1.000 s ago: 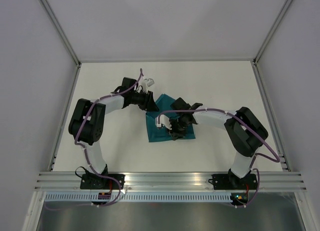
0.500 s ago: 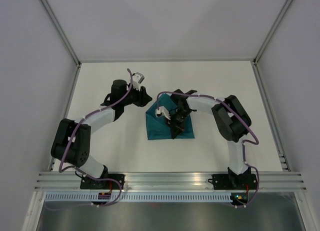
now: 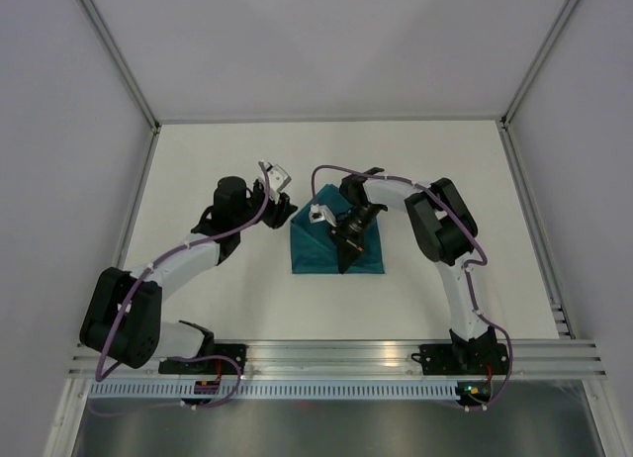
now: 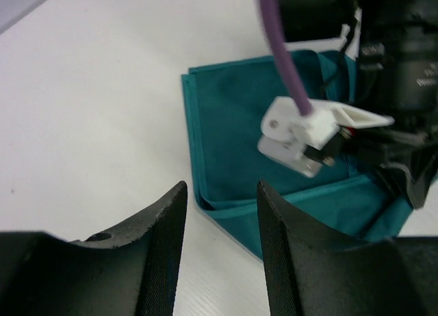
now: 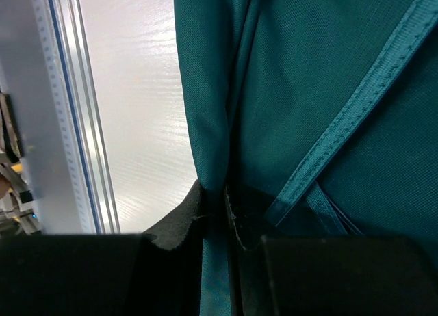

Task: Fold the napkin, place the utensils inside, and roll it up
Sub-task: Roll the napkin at the center of the board.

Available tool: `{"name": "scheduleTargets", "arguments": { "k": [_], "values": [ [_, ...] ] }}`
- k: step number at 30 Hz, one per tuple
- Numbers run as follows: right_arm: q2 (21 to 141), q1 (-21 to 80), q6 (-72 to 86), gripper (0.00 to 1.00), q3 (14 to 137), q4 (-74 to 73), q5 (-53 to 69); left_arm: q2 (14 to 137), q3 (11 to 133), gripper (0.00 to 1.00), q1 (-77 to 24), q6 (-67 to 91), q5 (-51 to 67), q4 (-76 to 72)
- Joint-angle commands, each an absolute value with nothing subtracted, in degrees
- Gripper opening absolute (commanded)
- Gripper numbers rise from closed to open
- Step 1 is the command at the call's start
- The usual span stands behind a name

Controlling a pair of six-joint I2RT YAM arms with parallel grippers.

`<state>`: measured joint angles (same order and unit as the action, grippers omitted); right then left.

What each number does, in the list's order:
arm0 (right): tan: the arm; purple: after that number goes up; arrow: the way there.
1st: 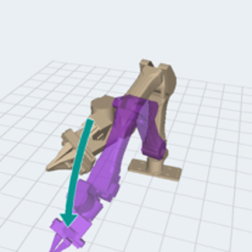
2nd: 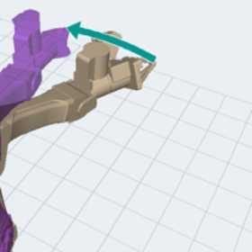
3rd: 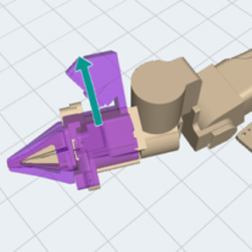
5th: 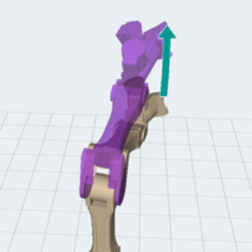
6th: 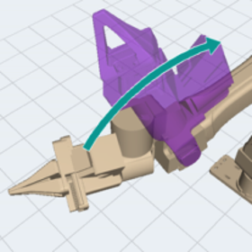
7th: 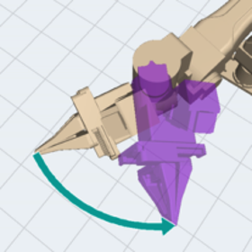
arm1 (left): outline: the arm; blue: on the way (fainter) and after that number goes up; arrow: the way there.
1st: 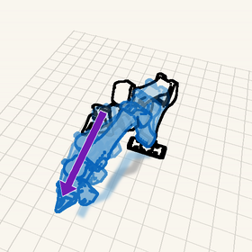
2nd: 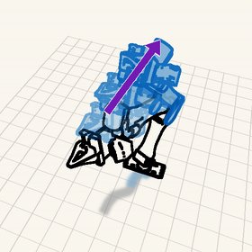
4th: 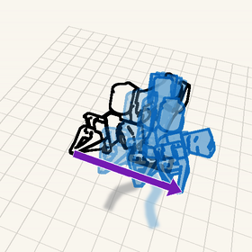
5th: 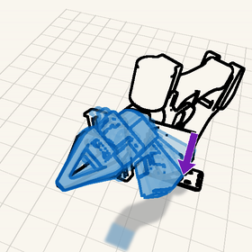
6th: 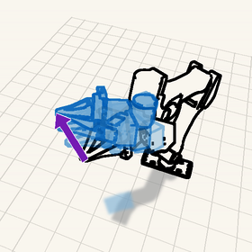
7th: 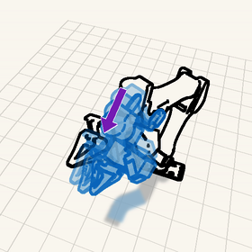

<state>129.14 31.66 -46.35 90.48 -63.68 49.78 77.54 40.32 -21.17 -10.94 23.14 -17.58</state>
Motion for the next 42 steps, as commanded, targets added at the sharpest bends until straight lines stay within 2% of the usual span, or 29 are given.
{"name": "scheduleTargets", "arguments": {
  "k": [1, 11, 23, 31, 42],
  "values": [
    [133.9, 31.1, -48.9, 0.12, 91.6, -62.2, 45.4, 74.7, 37.4, 0.51, -23.9, -23.0, 26.4, -17.2],
    [137.2, 30.1, -46.1, 0.12, 95.6, -63.9, 45.8, 73.1, 31.3, 0.52, -34.8, -38.7, 25.9, -11.1],
    [138.3, 29.4, -44.8, 0.11, 96.7, -63.9, 46.1, 76.9, 34.4, 0.57, -46.9, -41.8, 25.2, -5.0],
    [137.9, 29.4, -46.4, 0.11, 96.1, -64.9, 46.7, 84.3, 35.7, 0.57, -51.1, -37.3, 20.4, -13.2],
    [137.1, 28.7, -49.5, 0.11, 94.2, -66.7, 46.8, 89.6, 36.3, 0.57, -51.1, -34.3, 12.5, -23.7]
  ]
}}
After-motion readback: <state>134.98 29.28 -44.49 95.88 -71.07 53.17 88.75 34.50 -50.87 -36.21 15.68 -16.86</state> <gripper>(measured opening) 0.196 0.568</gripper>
